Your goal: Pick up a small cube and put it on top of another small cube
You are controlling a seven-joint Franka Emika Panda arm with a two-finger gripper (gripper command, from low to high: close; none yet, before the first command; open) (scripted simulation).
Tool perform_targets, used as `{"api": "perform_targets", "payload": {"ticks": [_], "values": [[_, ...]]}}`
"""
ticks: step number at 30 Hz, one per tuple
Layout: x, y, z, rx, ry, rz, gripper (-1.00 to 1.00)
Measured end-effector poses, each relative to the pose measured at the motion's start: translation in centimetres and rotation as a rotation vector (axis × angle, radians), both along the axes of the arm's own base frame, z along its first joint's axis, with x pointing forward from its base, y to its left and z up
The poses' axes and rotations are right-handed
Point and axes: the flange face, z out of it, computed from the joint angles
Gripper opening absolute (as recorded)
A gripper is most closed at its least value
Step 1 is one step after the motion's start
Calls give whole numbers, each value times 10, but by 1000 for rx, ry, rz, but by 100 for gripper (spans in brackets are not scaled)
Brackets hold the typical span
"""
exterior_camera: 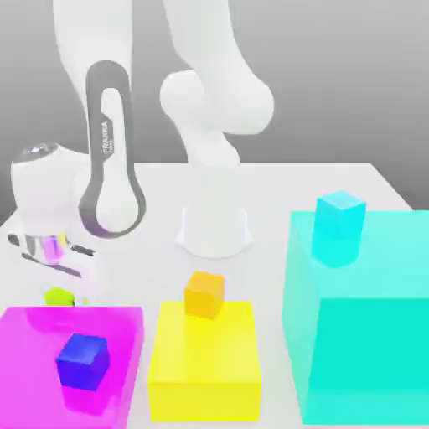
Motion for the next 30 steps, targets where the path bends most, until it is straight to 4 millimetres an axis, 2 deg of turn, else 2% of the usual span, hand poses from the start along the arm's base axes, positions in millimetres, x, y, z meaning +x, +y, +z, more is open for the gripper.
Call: {"api": "perform_targets", "payload": {"ticks": [1, 3, 9, 18, 22, 27, 28, 29, 30], "values": [[0, 0, -3, 0, 0, 0, -100], [1, 0, 7, 0, -1, -1, -100], [3, 0, 59, 1, -2, -3, -100], [103, 28, 110, -2, 0, -78, -100], [147, 52, 135, -2, -1, -123, -100], [197, 90, 170, 1, -2, -181, -100], [205, 99, 173, 2, -2, -186, -100], [210, 106, 166, 2, -2, -184, -100], [211, 103, 154, 2, -2, -196, -100]]}}
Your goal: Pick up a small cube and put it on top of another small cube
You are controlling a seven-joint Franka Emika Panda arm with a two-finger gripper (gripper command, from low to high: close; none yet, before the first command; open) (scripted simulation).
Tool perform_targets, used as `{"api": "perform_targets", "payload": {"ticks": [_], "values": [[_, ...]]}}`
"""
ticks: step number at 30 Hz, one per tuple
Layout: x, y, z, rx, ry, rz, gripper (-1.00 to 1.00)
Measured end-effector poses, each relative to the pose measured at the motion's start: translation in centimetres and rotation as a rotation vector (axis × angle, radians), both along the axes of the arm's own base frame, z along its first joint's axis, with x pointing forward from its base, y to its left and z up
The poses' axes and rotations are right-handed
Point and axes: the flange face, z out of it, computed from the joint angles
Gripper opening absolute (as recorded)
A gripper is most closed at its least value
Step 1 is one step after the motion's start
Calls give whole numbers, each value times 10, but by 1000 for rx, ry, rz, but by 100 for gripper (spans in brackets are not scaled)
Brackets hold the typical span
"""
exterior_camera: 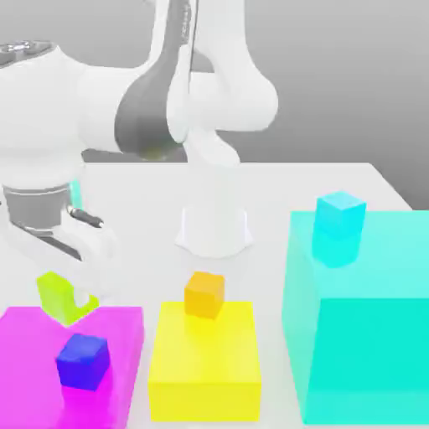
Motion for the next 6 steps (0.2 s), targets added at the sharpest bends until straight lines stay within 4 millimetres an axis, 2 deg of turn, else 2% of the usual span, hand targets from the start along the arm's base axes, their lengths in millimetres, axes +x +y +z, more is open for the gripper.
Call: {"api": "perform_targets", "payload": {"ticks": [1, 2, 6], "values": [[0, -2, -14, 0, 0, -7, -100], [-1, -3, -28, -1, 0, -11, 100], [-1, -3, -28, -1, 0, -11, 100]]}}
